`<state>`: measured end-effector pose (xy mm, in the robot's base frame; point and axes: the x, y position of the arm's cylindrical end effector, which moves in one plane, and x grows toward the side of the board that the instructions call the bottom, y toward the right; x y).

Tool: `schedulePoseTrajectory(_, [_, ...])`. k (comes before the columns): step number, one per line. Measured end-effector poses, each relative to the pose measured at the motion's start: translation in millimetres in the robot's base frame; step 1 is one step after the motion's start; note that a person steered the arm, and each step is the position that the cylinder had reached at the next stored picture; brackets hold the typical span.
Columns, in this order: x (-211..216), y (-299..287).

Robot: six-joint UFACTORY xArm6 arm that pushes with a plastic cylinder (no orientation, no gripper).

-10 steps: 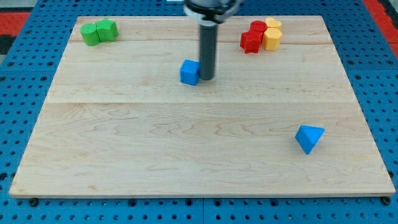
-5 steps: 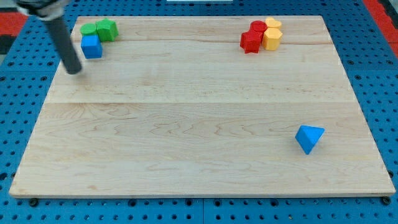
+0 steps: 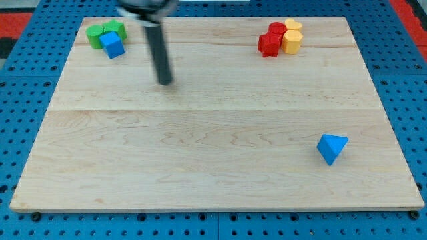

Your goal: Push the blue blocks into the green blocks

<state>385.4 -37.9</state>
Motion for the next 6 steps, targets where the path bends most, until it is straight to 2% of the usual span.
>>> schedulePoseTrajectory(1, [32,137])
schedulePoseTrajectory(2, [76,237])
schedulePoseTrajectory(3, [137,292])
schedulePoseTrajectory(4, [156,248])
schedulePoseTrajectory(5, [145,201])
schedulePoseTrajectory(6, [112,150])
